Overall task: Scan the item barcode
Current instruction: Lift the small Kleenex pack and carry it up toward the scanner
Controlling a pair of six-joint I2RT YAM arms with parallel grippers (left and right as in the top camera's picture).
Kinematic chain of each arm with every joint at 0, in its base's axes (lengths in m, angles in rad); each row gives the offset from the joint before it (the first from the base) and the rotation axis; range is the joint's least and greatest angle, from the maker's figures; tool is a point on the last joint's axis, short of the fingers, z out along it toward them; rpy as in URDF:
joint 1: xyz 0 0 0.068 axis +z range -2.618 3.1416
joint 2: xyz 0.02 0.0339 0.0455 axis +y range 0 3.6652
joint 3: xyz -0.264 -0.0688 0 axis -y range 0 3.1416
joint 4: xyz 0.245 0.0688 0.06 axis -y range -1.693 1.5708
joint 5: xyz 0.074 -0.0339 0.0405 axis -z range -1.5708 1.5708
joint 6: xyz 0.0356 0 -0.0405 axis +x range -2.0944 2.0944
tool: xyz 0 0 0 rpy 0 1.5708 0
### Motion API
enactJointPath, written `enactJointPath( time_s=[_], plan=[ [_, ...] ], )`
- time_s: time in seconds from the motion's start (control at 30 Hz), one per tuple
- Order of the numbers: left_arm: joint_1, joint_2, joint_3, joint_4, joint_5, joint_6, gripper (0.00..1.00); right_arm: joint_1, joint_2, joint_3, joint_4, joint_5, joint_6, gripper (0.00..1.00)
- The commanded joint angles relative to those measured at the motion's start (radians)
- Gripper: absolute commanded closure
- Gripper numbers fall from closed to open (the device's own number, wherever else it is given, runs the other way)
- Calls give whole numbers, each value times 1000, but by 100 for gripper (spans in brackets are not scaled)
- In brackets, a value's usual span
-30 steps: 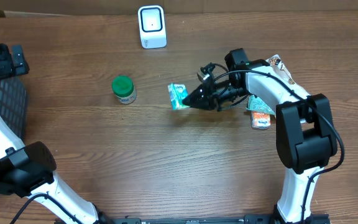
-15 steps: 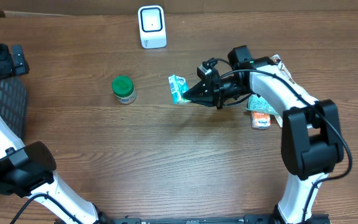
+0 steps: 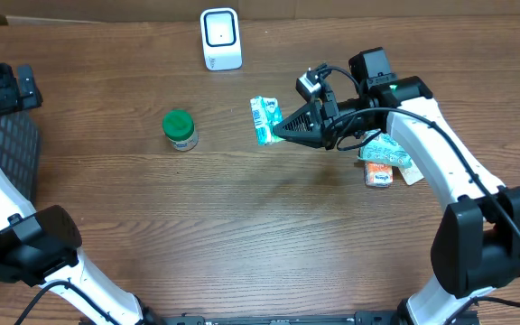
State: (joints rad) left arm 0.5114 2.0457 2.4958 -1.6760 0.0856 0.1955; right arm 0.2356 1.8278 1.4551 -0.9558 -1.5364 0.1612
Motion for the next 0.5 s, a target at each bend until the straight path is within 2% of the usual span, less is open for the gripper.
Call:
enactJointPath(
  time_s=[0.0,0.2,0.47],
  plan=[
    [5,-24,19,2,0,21,0,-3,-24,29,4,-3,-13,96],
    [5,-24,19,2,0,21,0,8,-24,29,3,197,-10,96],
    [5,-24,19,2,0,22,1,42,-24,29,-10,615,58,96]
  ],
)
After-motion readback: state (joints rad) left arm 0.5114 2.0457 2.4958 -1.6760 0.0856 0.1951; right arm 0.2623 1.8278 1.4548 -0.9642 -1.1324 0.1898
